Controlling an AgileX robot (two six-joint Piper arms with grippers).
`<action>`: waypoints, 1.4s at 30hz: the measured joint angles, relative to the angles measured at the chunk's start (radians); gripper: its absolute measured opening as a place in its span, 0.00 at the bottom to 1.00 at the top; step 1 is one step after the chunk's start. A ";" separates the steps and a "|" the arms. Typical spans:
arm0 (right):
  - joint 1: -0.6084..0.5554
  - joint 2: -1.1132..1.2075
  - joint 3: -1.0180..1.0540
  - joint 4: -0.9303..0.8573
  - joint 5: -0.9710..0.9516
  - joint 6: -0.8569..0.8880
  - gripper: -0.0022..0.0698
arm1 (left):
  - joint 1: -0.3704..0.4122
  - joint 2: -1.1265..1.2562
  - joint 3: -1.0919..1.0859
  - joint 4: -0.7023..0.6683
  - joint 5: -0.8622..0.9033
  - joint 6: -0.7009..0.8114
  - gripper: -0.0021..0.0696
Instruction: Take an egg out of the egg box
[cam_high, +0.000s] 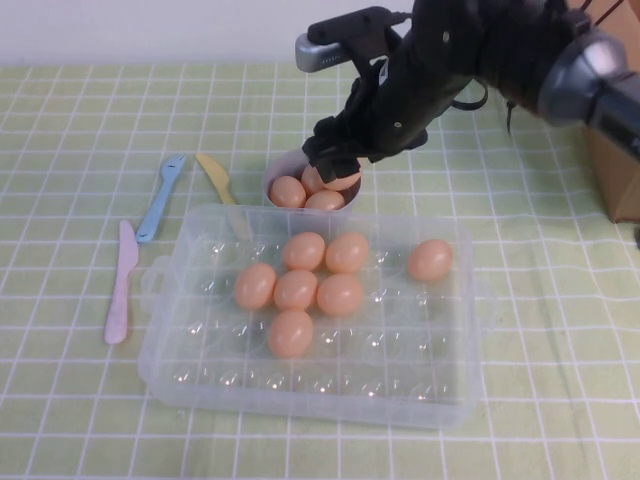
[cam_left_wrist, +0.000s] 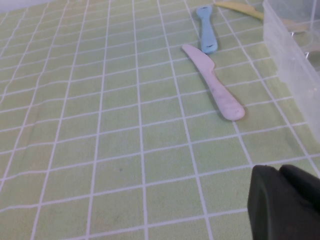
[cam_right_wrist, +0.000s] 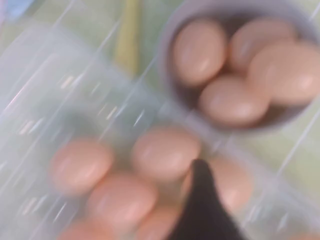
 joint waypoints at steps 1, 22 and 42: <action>0.009 -0.023 0.004 0.002 0.041 0.000 0.63 | 0.000 0.000 0.000 0.000 0.000 0.000 0.02; 0.116 -0.569 0.447 -0.004 0.236 0.043 0.01 | 0.000 0.000 0.000 0.000 0.000 0.000 0.02; 0.116 -0.987 1.045 -0.061 0.148 0.015 0.01 | 0.000 0.000 0.000 0.000 0.000 0.000 0.02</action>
